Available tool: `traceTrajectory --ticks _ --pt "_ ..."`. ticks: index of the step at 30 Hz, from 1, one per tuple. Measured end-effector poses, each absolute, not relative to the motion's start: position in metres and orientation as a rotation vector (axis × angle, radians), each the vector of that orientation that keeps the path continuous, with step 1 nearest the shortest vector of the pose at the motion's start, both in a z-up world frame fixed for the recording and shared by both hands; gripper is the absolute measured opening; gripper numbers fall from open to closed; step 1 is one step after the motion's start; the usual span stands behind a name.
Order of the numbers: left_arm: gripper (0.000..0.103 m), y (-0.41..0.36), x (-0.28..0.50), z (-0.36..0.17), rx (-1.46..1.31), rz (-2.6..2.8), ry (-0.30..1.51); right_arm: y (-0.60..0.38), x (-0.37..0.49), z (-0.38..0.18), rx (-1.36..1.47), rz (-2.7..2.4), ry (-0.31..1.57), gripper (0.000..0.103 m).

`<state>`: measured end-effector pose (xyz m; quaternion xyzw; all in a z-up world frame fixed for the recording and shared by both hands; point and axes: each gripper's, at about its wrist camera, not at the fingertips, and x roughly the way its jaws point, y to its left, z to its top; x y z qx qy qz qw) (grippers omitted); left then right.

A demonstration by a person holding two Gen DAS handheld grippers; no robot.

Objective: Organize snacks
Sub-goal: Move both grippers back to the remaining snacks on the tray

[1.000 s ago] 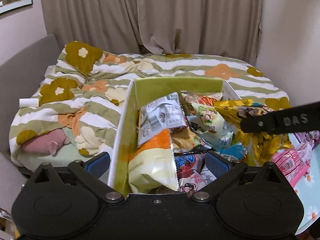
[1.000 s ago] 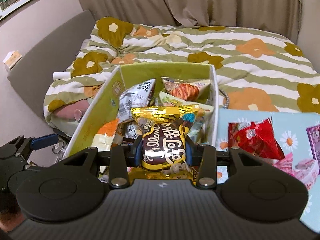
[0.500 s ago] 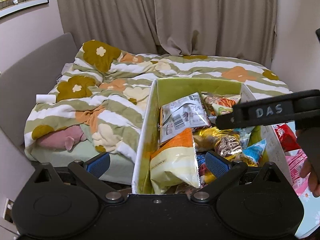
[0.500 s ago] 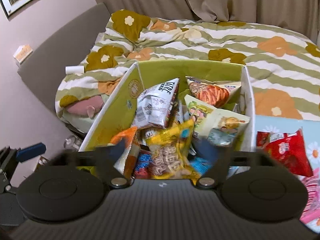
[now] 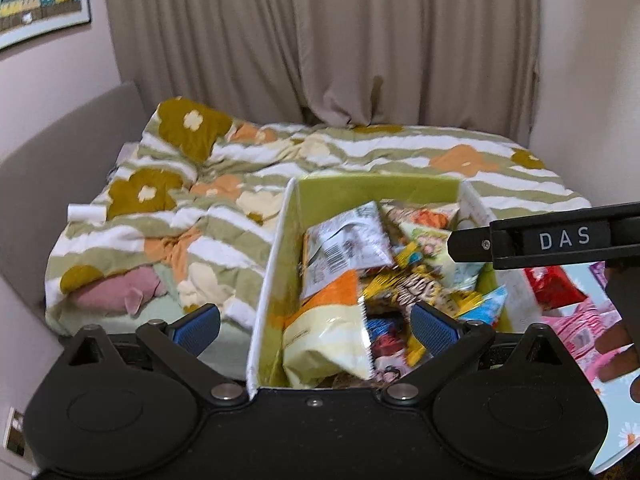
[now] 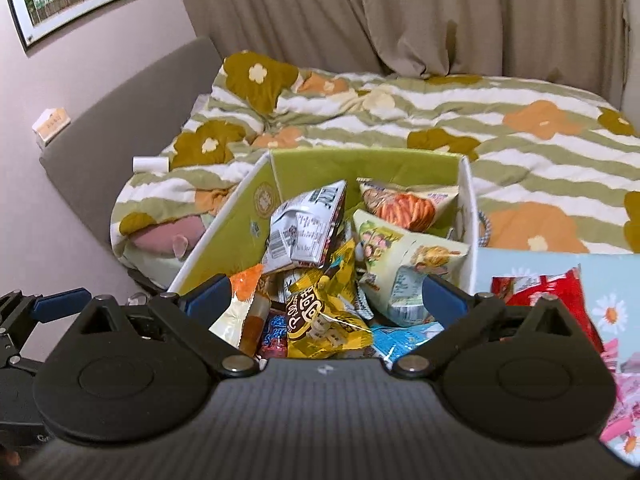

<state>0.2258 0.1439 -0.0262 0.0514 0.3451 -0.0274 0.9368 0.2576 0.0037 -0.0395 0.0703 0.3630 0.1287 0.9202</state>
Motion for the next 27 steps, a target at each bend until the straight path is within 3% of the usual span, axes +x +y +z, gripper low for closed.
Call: traceTrajectory --ticks 18,27 --pt "0.103 0.026 0.214 -0.011 0.149 -0.31 0.616 -0.15 0.176 -0.008 0.179 -0.084 0.616 0.103" --pt "0.103 -0.086 0.221 -0.044 0.135 -0.353 0.725 -0.258 0.176 -0.046 0.236 -0.163 0.749 0.103"
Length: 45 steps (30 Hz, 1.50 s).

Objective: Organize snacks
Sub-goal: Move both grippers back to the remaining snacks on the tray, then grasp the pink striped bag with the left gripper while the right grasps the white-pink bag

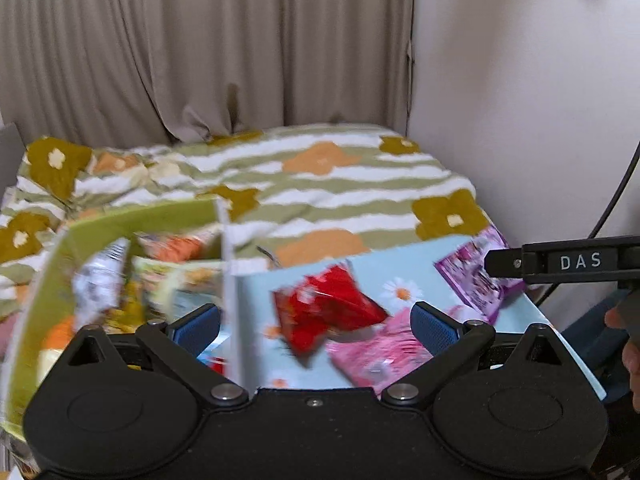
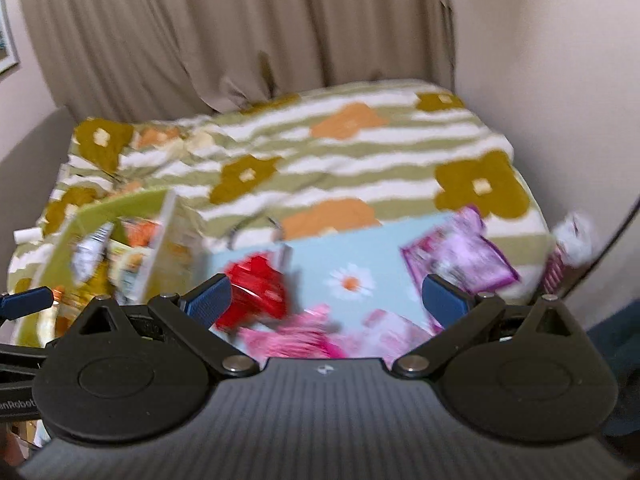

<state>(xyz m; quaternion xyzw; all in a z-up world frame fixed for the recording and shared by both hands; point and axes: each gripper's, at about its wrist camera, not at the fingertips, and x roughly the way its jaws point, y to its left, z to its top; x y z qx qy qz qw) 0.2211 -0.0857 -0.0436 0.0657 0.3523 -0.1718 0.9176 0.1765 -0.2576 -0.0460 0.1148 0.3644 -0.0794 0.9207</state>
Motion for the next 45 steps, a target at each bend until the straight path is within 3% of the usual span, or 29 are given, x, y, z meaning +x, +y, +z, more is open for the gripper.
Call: traceTrajectory --ticks 9,23,25,26,42,45 --pt "0.103 -0.149 0.255 -0.115 0.056 -0.257 0.918 -0.319 0.194 -0.107 0.347 -0.173 0.865 0.103" --pt "0.095 -0.156 0.277 -0.175 -0.069 -0.225 1.072 -0.331 0.218 -0.167 0.476 -0.144 0.949 0.103" --pt "0.078 -0.154 0.279 -0.186 -0.081 -0.236 1.122 -0.332 0.22 -0.173 0.496 -0.142 0.962 0.103" --pt "0.078 -0.152 0.279 -0.188 -0.1 -0.237 1.124 -0.332 0.221 -0.176 0.51 -0.138 0.97 0.103" --pt "0.073 -0.13 0.268 -0.174 -0.05 -0.235 1.072 -0.325 0.241 -0.193 0.578 -0.137 0.997 0.103" --pt "0.073 -0.129 0.265 -0.171 -0.032 -0.232 1.059 -0.322 0.245 -0.196 0.582 -0.125 1.006 0.095"
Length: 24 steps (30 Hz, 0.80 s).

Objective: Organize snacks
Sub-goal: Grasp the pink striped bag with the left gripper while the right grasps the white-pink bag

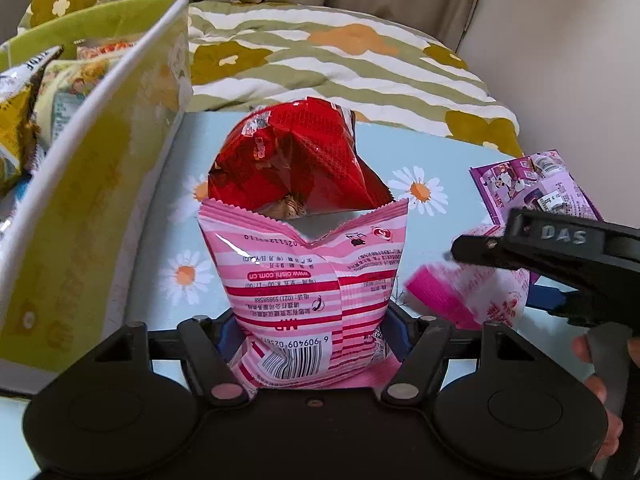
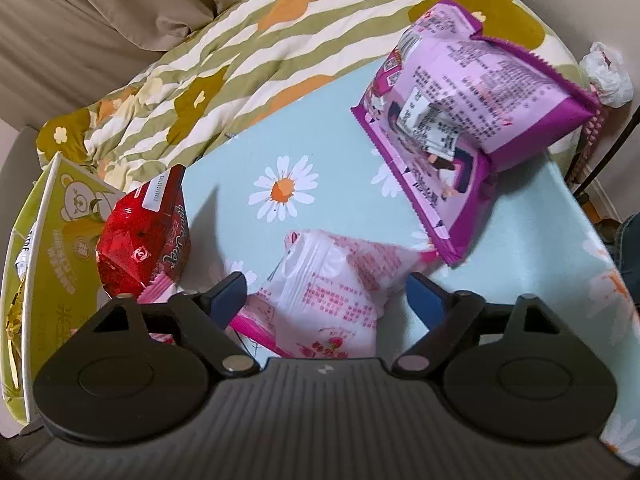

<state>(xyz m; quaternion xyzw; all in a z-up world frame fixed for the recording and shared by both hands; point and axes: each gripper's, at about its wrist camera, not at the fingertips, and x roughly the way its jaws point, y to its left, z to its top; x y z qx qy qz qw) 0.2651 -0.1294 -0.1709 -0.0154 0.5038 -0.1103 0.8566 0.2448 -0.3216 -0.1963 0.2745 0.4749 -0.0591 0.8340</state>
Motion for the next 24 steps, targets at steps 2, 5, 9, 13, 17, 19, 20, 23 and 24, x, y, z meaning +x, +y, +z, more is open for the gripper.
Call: traceTrajectory --ticks 2,5,9,13,17,19,20,23,24 --pt "0.073 -0.129 0.264 -0.169 -0.024 -0.231 1.051 -0.317 0.248 -0.198 0.553 -0.13 1.016 0.085" --pt "0.073 -0.128 0.261 -0.167 -0.016 -0.234 1.044 -0.316 0.248 -0.202 0.529 -0.119 1.021 0.076" --pt "0.073 -0.128 0.254 -0.166 -0.01 -0.241 1.04 -0.311 0.245 -0.202 0.46 -0.102 1.018 0.061" --pt "0.073 -0.132 0.247 -0.159 -0.015 -0.251 1.026 -0.31 0.237 -0.195 0.425 -0.087 1.001 0.053" --pt "0.073 -0.133 0.237 -0.142 -0.014 -0.238 0.984 -0.309 0.229 -0.18 0.4 -0.062 0.972 0.052" --pt "0.073 -0.132 0.232 -0.132 -0.021 -0.229 0.957 -0.308 0.225 -0.168 0.392 -0.041 0.95 0.052" --pt "0.073 -0.13 0.23 -0.125 -0.024 -0.223 0.943 -0.307 0.223 -0.162 0.384 -0.03 0.938 0.052" --pt "0.073 -0.124 0.221 -0.105 -0.034 -0.2 0.893 -0.302 0.217 -0.139 0.351 0.005 0.887 0.052" --pt "0.073 -0.121 0.217 -0.098 -0.037 -0.191 0.876 -0.299 0.215 -0.131 0.341 0.018 0.87 0.052"
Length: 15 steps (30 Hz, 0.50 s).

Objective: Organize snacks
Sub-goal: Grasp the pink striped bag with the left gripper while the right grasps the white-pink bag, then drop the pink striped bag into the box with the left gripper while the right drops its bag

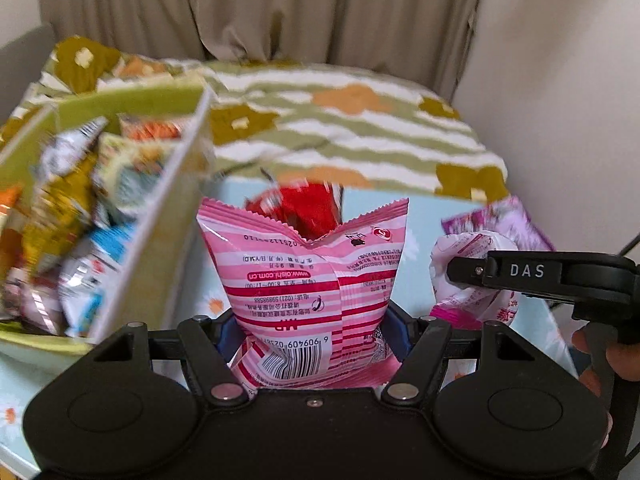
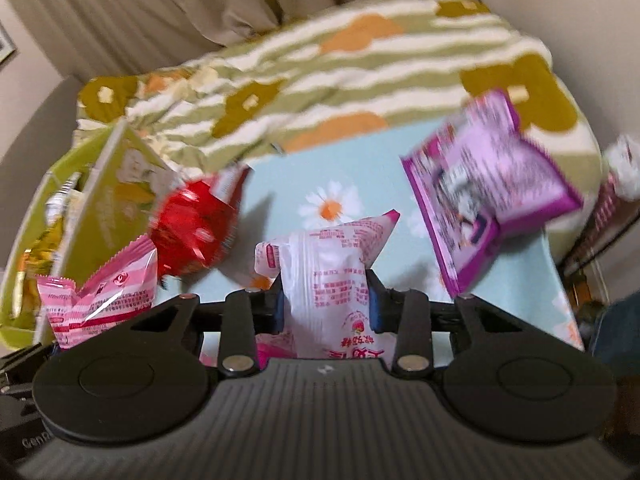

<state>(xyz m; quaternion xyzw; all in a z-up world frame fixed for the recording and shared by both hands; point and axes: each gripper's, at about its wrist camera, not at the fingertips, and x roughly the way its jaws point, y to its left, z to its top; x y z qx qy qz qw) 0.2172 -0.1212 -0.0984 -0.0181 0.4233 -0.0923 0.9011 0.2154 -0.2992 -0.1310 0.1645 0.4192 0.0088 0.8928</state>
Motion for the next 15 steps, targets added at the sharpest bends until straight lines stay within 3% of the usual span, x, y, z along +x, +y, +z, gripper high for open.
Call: traceTrajectory --ticks 15 --pt "0.073 -0.008 0.193 -0.015 -0.098 0.005 0.719 -0.206 0.226 -0.046 0.276 0.309 0.765 0.052"
